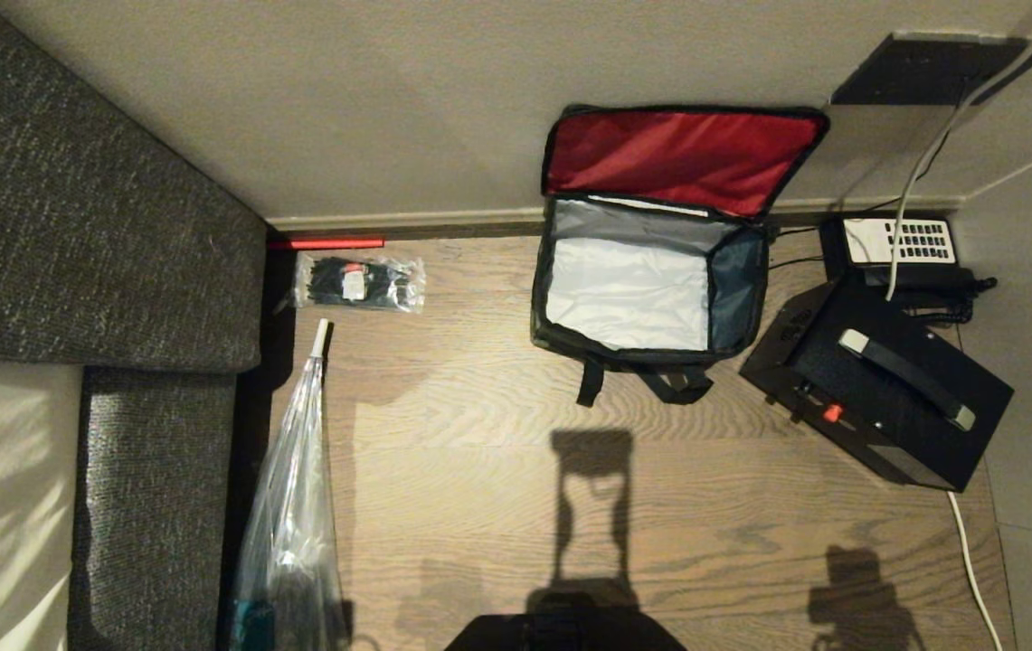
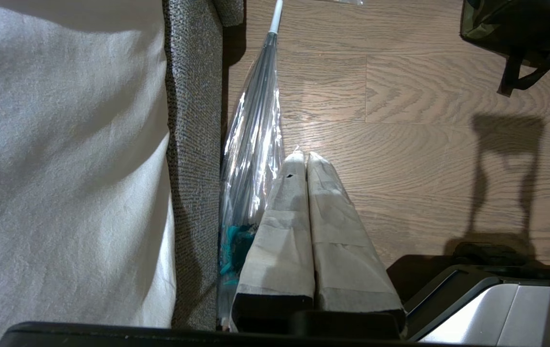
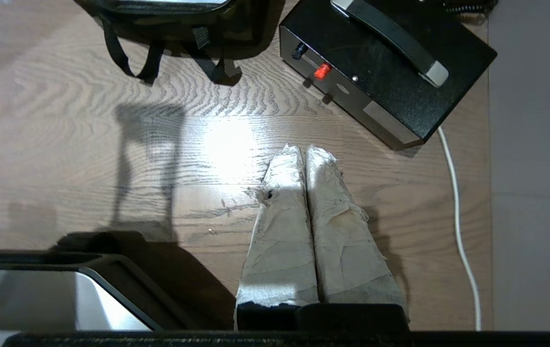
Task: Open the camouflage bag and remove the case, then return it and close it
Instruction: Grip the handle again
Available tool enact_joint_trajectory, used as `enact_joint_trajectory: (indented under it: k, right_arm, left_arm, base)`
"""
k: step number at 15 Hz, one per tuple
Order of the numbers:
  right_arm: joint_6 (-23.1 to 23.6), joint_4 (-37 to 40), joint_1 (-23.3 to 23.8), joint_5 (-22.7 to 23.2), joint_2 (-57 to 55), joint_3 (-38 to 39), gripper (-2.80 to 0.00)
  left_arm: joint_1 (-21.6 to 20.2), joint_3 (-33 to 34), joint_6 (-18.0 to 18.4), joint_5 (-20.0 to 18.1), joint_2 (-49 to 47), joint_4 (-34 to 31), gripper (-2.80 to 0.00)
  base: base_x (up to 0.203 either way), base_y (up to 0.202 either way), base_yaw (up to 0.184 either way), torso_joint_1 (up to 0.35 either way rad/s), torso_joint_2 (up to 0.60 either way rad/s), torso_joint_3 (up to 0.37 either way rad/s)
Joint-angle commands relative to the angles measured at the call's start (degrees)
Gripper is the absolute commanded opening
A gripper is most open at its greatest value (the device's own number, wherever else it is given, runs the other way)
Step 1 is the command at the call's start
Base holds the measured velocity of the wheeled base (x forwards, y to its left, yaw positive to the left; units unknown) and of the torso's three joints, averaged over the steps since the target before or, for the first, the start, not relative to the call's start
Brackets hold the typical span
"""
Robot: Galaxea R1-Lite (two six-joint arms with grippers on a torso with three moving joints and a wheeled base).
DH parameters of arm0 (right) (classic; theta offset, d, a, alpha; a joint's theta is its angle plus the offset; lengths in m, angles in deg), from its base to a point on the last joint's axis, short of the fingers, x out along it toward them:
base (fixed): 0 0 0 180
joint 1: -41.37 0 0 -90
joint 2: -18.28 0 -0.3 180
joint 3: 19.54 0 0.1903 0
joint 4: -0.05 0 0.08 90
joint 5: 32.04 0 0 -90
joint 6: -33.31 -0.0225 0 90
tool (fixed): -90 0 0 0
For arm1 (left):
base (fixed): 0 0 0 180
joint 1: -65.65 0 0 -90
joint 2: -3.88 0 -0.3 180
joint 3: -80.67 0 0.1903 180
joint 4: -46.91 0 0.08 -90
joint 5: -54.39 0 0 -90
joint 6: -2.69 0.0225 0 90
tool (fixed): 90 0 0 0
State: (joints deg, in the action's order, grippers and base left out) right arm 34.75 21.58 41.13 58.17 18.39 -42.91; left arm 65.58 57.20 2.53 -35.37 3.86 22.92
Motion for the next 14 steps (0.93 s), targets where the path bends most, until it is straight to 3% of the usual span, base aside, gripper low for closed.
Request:
enact_joint_trajectory:
  k: [1, 5, 8, 10, 12, 14]
  right_arm:
    - [0.36, 2.58, -0.02, 0.08, 1.74, -0.15, -2.8]
    - [-4.84, 8.38, -0.02, -2.37, 1.71, -6.42, -2.8]
    - [-5.17, 30.85, -0.02, -0.03, 1.63, -28.1, -2.8]
    - [-6.09, 43.54, 0.0, 1.54, -0.89, -38.09, -2.8]
    - [-10.88, 43.89, -0.97, 1.89, -10.09, -41.68, -2.8]
    - [-15.29, 40.8, -2.71, 1.04, -26.98, -45.63, -2.8]
  left_arm:
    - [-0.01, 0.01, -0.01, 0.02, 0.02, 0.01, -2.8]
    - [-0.01, 0.01, 0.11, 0.02, 0.02, 0.01, -2.8]
    - [-0.01, 0.01, 0.07, 0.02, 0.02, 0.01, -2.8]
    - [-0.01, 0.01, -0.36, 0.02, 0.02, -0.07, -2.8]
    - [-0.01, 0.01, -0.11, 0.02, 0.02, 0.01, -2.8]
    - [-0.01, 0.01, -0.02, 0.02, 0.02, 0.0, -2.8]
  base:
    - [0.0, 0.0, 0.0, 0.0, 0.0, 0.0]
    - [0.0, 0.0, 0.0, 0.0, 0.0, 0.0]
    - [0.0, 0.0, 0.0, 0.0, 0.0, 0.0]
    - [0.0, 0.0, 0.0, 0.0, 0.0, 0.0]
    - [0.0, 0.0, 0.0, 0.0, 0.0, 0.0]
    - [0.0, 0.0, 0.0, 0.0, 0.0, 0.0]
